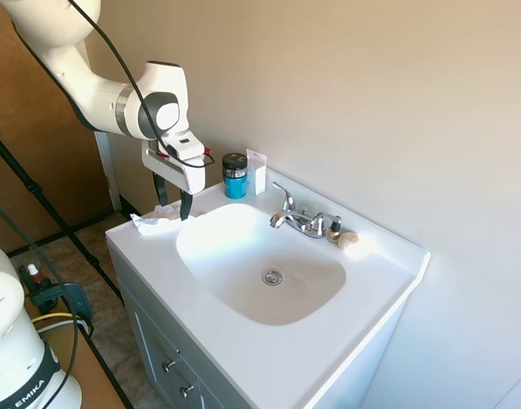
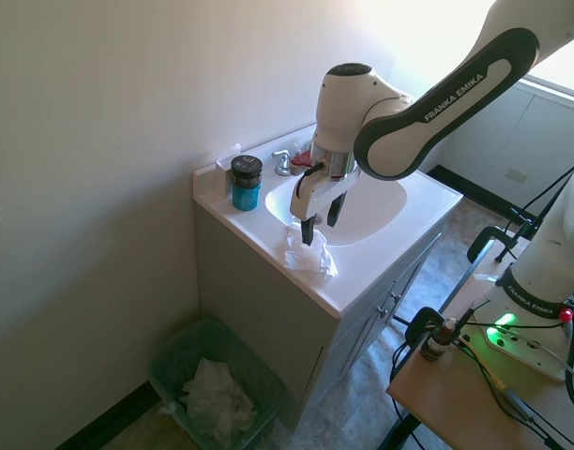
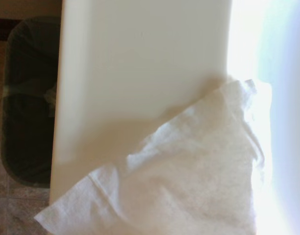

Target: Throw the tissue in the trash bin

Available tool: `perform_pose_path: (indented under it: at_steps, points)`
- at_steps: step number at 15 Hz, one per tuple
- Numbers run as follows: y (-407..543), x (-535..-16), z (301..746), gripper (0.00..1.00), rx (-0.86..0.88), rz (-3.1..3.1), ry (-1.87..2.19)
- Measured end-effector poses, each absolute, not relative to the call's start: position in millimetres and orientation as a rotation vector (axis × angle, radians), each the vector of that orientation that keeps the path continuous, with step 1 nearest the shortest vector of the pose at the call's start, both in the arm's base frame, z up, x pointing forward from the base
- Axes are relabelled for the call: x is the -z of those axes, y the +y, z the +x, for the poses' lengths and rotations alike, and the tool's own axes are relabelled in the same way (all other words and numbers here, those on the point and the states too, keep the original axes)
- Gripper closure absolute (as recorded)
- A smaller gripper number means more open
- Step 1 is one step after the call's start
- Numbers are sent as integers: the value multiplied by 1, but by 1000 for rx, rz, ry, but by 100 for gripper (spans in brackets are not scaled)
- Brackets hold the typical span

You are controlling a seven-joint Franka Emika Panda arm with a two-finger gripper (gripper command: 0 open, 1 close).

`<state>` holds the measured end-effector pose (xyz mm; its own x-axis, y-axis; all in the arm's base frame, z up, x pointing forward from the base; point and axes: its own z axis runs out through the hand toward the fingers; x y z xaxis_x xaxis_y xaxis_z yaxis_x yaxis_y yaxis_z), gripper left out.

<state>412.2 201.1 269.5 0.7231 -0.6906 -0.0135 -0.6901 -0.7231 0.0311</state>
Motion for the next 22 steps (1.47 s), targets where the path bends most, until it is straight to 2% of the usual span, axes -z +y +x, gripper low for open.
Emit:
perform_pose_path:
  at_steps: [3,4,22]
  points:
    - [204,-255,411,0,72,2885,-1156]
    - [203,-251,412,100,80,2882,-1156]
    - [213,-243,423,100,106,2877,-1178]
